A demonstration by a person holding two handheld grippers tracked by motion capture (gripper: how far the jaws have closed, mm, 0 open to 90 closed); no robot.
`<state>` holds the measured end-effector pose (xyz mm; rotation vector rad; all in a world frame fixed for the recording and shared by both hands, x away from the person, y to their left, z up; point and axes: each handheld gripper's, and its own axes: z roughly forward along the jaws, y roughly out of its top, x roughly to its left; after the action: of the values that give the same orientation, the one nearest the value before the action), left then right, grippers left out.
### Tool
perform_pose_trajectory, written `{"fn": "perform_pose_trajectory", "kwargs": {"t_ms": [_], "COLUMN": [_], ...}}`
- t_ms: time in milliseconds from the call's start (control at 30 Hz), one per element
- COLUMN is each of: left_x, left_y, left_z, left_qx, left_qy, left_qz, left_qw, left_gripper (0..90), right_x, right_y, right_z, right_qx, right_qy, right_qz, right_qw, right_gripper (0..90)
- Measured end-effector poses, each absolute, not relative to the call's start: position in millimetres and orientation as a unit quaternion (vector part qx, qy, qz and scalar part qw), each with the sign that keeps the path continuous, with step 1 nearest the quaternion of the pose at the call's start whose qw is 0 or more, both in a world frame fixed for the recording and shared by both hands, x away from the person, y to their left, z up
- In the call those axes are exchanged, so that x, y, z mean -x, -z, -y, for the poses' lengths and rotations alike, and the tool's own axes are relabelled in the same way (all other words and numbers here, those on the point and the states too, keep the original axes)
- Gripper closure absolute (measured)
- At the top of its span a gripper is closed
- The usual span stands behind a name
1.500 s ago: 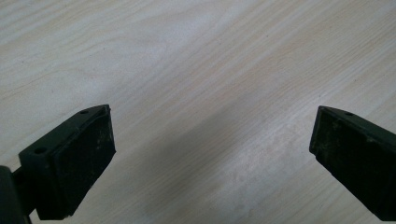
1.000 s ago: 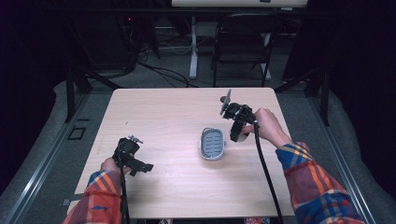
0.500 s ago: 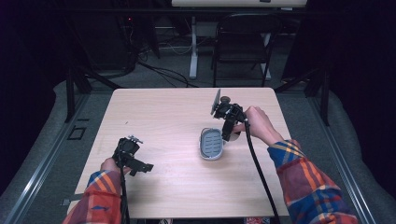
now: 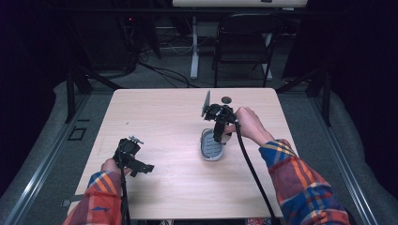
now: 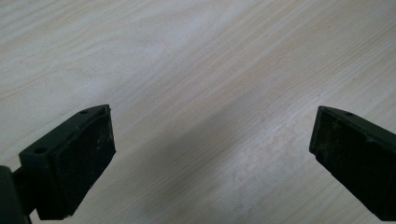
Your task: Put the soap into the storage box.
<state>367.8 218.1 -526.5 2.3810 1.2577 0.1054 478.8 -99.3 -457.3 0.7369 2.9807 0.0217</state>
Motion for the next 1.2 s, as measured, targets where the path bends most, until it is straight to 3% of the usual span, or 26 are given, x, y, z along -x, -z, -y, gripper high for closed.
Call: {"fn": "perform_pose_trajectory", "kwargs": {"t_ms": [567,1200], "left_x": [-368,-368], "left_y": [526,526], "left_z": [-218,-218], "left_qx": [-0.862,-0.863], "left_qy": [-0.038,-0.039], "left_qz": [-0.454,-0.454], "left_qw": [0.221,0.220], "left_gripper": [0.2,0.3], "right_x": [-482,-484], "right_y": [477,500], "right_z": [74,80], "right_qx": [-0.225,-0.227], "right_qy": [-0.006,-0.014], "right_qz": [-0.974,-0.974], "right_qw": [0.017,0.000], "right_gripper": [24.4,24.3]}}
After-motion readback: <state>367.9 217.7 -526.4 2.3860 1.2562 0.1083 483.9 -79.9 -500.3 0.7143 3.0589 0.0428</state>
